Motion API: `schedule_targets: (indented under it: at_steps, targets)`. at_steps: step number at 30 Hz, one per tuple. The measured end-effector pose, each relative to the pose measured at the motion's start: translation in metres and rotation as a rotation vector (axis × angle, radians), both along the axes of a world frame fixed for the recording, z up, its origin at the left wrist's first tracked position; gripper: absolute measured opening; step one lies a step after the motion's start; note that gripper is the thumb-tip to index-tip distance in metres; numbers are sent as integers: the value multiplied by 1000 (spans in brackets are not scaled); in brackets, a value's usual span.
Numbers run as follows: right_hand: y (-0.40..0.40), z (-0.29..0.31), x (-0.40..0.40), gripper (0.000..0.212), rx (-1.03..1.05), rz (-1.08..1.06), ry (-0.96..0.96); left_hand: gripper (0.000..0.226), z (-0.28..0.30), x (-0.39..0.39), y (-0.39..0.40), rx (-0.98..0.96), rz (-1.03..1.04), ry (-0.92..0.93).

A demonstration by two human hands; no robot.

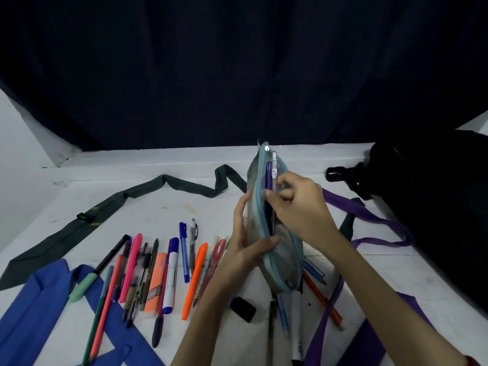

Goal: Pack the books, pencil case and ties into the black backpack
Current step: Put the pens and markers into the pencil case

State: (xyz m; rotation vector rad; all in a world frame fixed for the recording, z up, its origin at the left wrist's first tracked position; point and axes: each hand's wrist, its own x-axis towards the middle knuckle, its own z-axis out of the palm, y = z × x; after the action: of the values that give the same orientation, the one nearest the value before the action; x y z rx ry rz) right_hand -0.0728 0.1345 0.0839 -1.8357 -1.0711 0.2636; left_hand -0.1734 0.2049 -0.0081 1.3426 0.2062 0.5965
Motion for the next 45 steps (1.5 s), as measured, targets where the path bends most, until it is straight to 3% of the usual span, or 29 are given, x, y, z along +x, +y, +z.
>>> schedule_targets:
  at_steps: [5,9,23,26,29,31,34,37,39,45]
  targets:
    - [-7,9,16,14,-34,-26,-40,82,-2,-3,8,-83,2,-1]
    - [-11,11,9,18,-147,16,-65,105,-6,-2,15,-174,-52,34]
    - [-3,17,3,31,-244,-25,-96,81,-4,-3,14,-114,-9,-9]
    - [-8,17,8,11,-127,-42,-12,84,-4,-5,16,-128,-5,4]
    - [-19,19,22,13,91,-114,79,89,-3,-8,20,-124,27,20]
    - [-23,8,36,15,118,-163,120,88,-2,-12,22,-137,46,27]
    - [-20,-27,53,17,-148,-193,41,83,1,-18,27,-130,87,45]
    - [-13,-64,59,18,-540,-79,-107,86,6,-24,35,-120,125,38]
    - [-7,-80,57,21,-679,-57,-196,88,7,-28,40,-139,143,40]
    - [4,-100,58,8,-669,-23,-145,88,8,-27,37,-96,154,60]
